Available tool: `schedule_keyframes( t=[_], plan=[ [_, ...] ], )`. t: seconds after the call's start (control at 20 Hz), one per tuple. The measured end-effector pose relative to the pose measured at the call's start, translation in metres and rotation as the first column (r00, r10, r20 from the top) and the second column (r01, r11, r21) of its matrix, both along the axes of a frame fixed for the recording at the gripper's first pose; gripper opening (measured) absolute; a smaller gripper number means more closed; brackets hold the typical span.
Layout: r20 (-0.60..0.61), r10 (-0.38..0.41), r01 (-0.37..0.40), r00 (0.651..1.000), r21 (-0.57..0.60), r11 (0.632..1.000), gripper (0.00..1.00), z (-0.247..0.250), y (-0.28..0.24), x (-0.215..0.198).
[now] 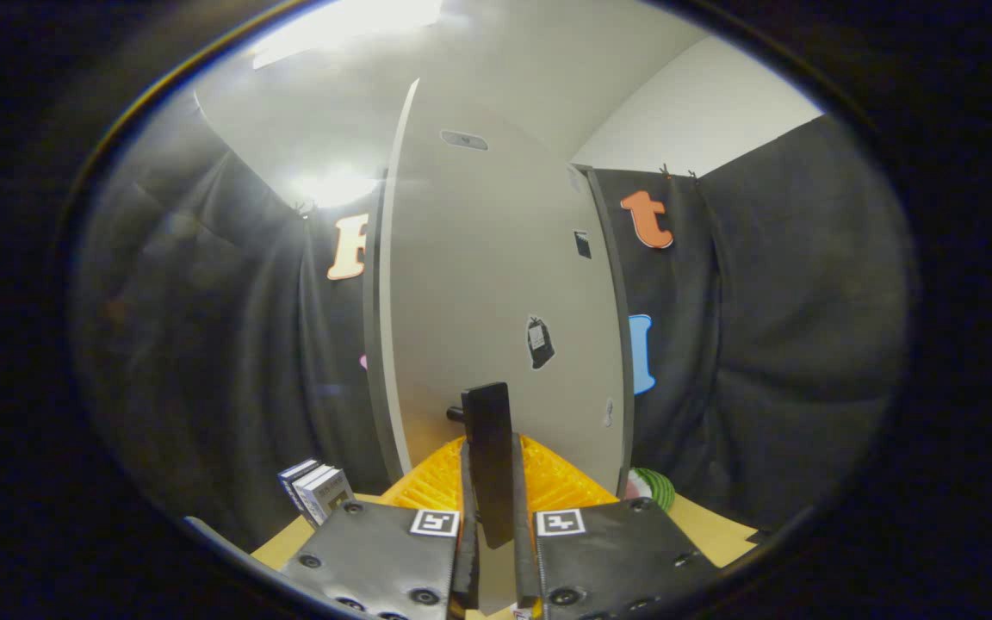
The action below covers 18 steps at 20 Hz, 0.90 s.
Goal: Open the shoe cabinet door, grab the shoes and put them into the shoe cabinet, then close the shoe cabinet door.
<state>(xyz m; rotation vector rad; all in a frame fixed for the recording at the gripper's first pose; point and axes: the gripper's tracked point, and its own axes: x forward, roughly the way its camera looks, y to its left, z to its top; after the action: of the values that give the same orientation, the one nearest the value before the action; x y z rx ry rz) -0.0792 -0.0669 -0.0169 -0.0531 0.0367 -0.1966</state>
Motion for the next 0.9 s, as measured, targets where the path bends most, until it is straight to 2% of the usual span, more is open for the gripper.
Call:
schedule_keyframes(
  t=[0.2,0.45,0.9],
  plan=[
    [0.004,0.011,-0.011,1.000,-0.017,1.000,0.18,0.007,-0.024,-0.021],
    [-0.022,0.080,-0.079,0.997,0.007,0.997,0.14,0.010,-0.050,-0.038],
    [-0.044,0.083,-0.081,0.996,0.050,0.995,0.11,0.006,-0.109,-0.064]
  ],
)
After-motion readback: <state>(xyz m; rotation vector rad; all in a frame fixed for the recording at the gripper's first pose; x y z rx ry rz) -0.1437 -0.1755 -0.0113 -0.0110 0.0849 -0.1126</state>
